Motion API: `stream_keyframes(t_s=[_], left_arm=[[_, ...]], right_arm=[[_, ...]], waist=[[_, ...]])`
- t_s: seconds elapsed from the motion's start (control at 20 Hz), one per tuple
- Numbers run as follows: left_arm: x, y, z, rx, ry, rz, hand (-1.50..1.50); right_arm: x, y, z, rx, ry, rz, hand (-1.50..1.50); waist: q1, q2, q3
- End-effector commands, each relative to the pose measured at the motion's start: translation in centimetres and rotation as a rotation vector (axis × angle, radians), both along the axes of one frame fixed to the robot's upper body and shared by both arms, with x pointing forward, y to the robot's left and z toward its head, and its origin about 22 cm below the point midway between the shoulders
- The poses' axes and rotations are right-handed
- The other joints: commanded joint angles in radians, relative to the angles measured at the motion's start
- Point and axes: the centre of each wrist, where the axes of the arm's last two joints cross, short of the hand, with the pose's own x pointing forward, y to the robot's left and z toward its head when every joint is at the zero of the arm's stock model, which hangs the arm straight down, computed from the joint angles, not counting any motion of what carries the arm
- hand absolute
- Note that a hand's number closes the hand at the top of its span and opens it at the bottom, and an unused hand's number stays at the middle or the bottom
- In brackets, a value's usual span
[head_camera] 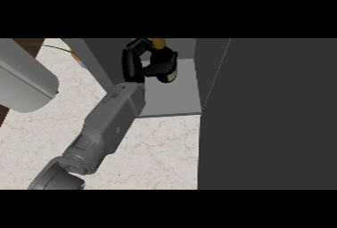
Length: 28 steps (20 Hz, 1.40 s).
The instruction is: Pick up the wine, place it into the cabinet and close the cabinet
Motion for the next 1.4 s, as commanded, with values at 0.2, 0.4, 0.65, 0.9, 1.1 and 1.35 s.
stream_keyframes(t_s=[0.2,0.4,0.65,0.9,1.1,1.35], left_arm=[[-0.4,0.9,-1.6,0.046,0.081,0.069,-1.5],[-0.5,1.9,-2.2,0.082,0.089,0.088,-1.5],[-1.9,1.9,-4.8,0.166,0.117,0.1,-1.5],[-0.5,4.0,-2.8,0.172,0.116,0.129,-1.5],[-1.6,2.5,-4.4,0.132,0.076,0.125,-1.5],[-2.2,3.8,-5.6,0.12,0.076,0.118,-1.5]], right_arm=[[-1.4,0.0,1.1,-0.002,-0.038,0.024,-1.5],[-1.0,-0.2,0.4,0.009,-0.034,-0.003,-1.5],[-0.8,0.3,1.0,0.018,-0.041,0.0,-1.5],[-2.1,-0.5,1.2,0.012,-0.034,0.027,-1.5],[-0.8,-0.1,1.0,0.02,-0.042,0.018,-1.5],[-0.2,-0.5,0.6,0.002,-0.04,0.016,-1.5]], waist=[[-0.005,0.017,-0.007],[0.002,0.015,-0.007],[-0.018,0.02,-0.008],[-0.021,0.019,-0.007],[-0.01,0.022,-0.008],[0.0,0.02,-0.007]])
